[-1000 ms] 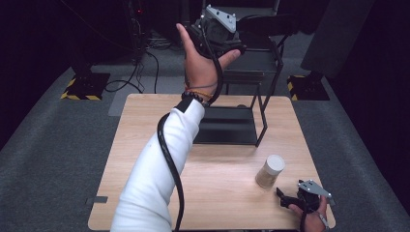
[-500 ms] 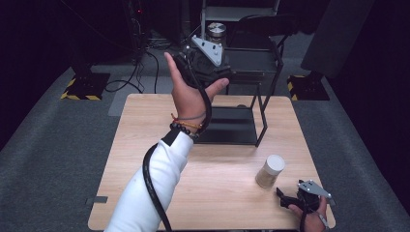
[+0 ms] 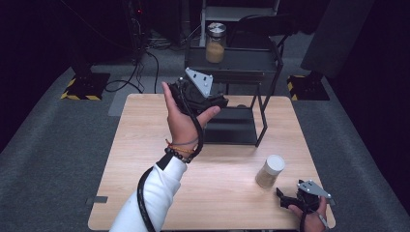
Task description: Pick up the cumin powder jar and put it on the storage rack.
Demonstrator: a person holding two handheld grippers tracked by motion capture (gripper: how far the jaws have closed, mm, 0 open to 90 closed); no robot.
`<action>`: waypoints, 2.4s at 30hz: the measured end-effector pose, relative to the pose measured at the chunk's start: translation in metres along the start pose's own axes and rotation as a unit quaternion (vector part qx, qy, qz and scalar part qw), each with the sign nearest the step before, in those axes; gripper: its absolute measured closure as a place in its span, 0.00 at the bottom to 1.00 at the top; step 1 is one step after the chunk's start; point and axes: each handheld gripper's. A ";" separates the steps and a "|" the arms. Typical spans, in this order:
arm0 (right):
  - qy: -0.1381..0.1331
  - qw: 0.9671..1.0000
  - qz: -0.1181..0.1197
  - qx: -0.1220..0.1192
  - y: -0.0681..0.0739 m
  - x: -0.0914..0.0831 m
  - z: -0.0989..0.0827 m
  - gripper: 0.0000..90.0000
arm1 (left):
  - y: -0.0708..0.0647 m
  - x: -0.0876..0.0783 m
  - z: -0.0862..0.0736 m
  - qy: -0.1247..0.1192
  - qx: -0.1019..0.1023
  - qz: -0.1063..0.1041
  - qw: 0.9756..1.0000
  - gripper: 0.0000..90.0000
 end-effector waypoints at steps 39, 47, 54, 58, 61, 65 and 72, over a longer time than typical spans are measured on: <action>-0.001 1.000 -0.002 -0.003 0.001 0.000 0.000 0.00 | 0.004 -0.005 -0.122 0.051 -0.008 -0.036 0.998 0.00; -0.002 1.000 -0.003 -0.005 0.001 0.000 -0.001 0.00 | 0.003 -0.004 -0.143 0.067 -0.016 -0.039 0.997 0.00; -0.002 1.000 -0.003 -0.004 0.001 0.000 -0.001 0.00 | 0.004 -0.006 -0.161 0.077 -0.016 -0.045 0.996 0.00; -0.002 1.000 -0.003 -0.005 0.002 0.000 -0.001 0.00 | 0.002 -0.007 -0.173 0.081 -0.023 -0.044 0.996 0.00; -0.002 1.000 -0.003 -0.004 0.001 0.000 -0.001 0.00 | 0.001 -0.007 -0.178 0.088 -0.021 -0.048 0.995 0.00; -0.003 1.000 -0.003 -0.006 0.002 0.000 -0.001 0.00 | 0.000 -0.007 -0.185 0.094 -0.021 -0.048 0.994 0.00; -0.003 1.000 -0.003 -0.006 0.002 0.000 -0.001 0.00 | -0.005 -0.006 -0.202 0.114 -0.020 -0.049 0.992 0.00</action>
Point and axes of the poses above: each handheld gripper's, and its own axes: x roughly forward along the jaws, z roughly out of its top, y roughly to its left, and after that the axes turned 1 degree about -y, right-handed
